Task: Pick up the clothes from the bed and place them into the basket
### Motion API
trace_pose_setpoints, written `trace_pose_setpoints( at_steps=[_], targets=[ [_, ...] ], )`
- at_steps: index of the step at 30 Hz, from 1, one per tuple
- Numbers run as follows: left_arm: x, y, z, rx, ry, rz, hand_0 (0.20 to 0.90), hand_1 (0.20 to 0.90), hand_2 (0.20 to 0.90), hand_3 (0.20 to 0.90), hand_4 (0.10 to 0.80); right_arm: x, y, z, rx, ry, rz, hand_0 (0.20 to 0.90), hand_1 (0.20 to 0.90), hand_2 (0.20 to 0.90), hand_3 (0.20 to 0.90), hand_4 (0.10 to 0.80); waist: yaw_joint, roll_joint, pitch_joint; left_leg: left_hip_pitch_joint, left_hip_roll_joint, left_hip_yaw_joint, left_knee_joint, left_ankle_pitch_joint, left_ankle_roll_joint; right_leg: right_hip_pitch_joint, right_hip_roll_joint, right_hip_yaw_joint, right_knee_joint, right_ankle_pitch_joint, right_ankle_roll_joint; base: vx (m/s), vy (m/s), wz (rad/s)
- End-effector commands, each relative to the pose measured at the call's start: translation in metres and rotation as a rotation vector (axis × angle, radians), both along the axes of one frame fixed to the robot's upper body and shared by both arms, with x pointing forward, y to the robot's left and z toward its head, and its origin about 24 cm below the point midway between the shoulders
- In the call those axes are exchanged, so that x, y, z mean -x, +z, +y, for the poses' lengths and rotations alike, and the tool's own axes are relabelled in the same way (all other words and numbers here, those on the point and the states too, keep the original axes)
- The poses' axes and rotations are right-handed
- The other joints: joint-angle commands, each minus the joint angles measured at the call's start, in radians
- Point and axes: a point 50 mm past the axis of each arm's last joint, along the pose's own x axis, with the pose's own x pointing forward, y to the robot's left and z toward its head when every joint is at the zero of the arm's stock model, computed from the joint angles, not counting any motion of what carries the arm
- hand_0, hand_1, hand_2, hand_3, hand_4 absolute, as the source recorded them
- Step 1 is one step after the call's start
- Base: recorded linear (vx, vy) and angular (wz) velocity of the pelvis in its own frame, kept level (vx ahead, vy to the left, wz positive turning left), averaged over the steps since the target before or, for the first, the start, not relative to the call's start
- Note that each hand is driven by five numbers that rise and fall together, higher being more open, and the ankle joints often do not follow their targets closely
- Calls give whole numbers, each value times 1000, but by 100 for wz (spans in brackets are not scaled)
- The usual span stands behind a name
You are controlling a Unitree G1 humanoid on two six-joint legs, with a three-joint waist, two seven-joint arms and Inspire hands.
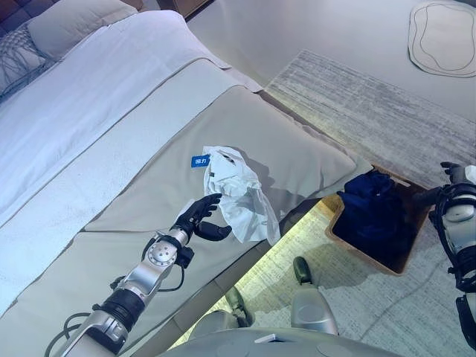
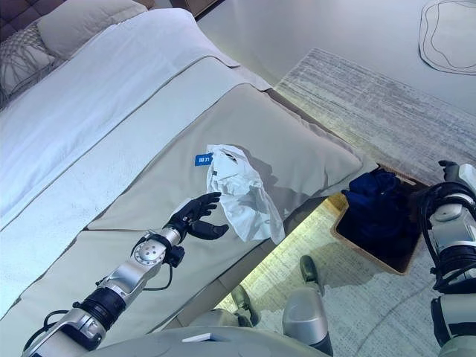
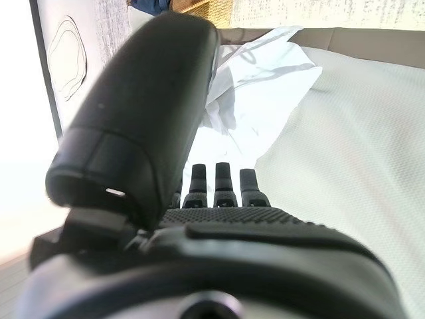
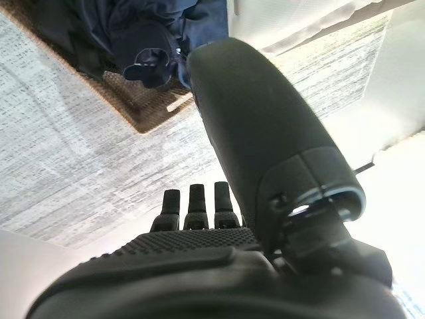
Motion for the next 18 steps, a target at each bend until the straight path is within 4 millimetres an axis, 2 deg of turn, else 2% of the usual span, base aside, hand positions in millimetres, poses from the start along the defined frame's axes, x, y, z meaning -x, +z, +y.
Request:
trace_pose_setpoints(
  at_steps=[1,4,5,9,13,18],
  targets=[
    [-12,21,8,25,53,-134,900,900,900,900,800,-42,77,37,231,225,-267,900,900,900,900,800,38,-85,-62,39,-23,-85,59,-106,-17,16,12,-81,19,-16,-20,4,22,6],
    [-12,20,11,28,84,-136,900,900,900,900,800,-58,95,69,284,356,-333,900,900,900,900,800,62,-92,-56,24,-30,-107,64,-102,-15,15,7,-97,29,-23,-23,-19,25,16],
    [-12,20,12,29,90,-135,900,900,900,900,800,-60,97,73,291,379,-340,900,900,900,900,800,65,-93,-56,22,-31,-110,64,-101,-15,15,6,-99,29,-24,-23,-31,42,16],
    [-8,18,17,35,152,-148,900,900,900,900,800,-74,105,112,331,544,-346,900,900,900,900,800,111,-93,-41,-6,-44,-151,56,-86,-9,15,-5,-127,39,-36,-28,-21,50,27],
    [-6,20,22,27,176,-162,900,900,900,900,800,-84,102,130,321,599,-317,900,900,900,900,800,155,-94,-27,-29,-55,-189,47,-72,-5,14,-16,-156,45,-43,-34,-7,33,41],
    [-10,30,32,5,191,-204,900,900,900,900,800,-99,93,149,263,648,-249,900,900,900,900,800,233,-90,5,-77,-71,-244,22,-42,-1,-2,-33,-225,74,-60,-40,-41,14,47]
  ],
)
